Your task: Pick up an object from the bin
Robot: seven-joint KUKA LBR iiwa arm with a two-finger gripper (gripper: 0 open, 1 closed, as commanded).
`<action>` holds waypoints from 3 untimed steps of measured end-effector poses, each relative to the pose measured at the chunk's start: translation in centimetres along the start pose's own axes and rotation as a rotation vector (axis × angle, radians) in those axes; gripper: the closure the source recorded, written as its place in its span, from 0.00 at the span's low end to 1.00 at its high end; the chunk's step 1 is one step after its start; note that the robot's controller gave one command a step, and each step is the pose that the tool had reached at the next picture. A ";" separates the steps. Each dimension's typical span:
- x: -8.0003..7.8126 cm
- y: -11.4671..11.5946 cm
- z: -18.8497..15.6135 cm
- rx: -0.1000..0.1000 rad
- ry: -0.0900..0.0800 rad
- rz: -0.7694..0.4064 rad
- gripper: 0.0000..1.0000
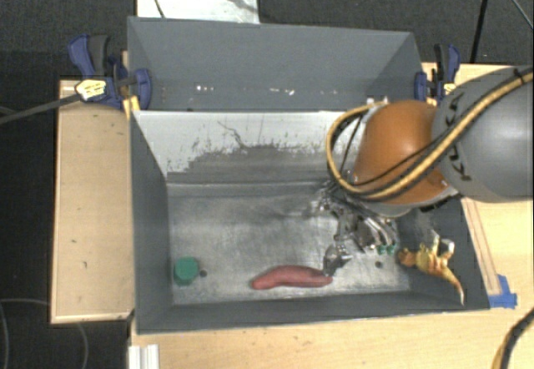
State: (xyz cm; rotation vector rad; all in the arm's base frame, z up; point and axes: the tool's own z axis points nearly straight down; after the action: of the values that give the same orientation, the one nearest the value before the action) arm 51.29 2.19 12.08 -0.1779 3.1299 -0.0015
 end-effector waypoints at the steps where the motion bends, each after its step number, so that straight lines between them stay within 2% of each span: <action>1: 0.6 0.8 0.8 0.000 0.004 -0.049 0.00; 2: 1.1 1.2 2.5 -0.007 0.004 -0.135 0.00; 3: -0.3 3.9 4.7 0.000 0.000 0.231 1.00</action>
Offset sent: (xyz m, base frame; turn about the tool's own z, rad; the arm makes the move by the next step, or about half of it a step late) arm -0.0180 -0.0550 -0.0481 0.1580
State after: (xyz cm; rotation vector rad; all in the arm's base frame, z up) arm 51.19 6.05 7.35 0.1837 3.1299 0.0000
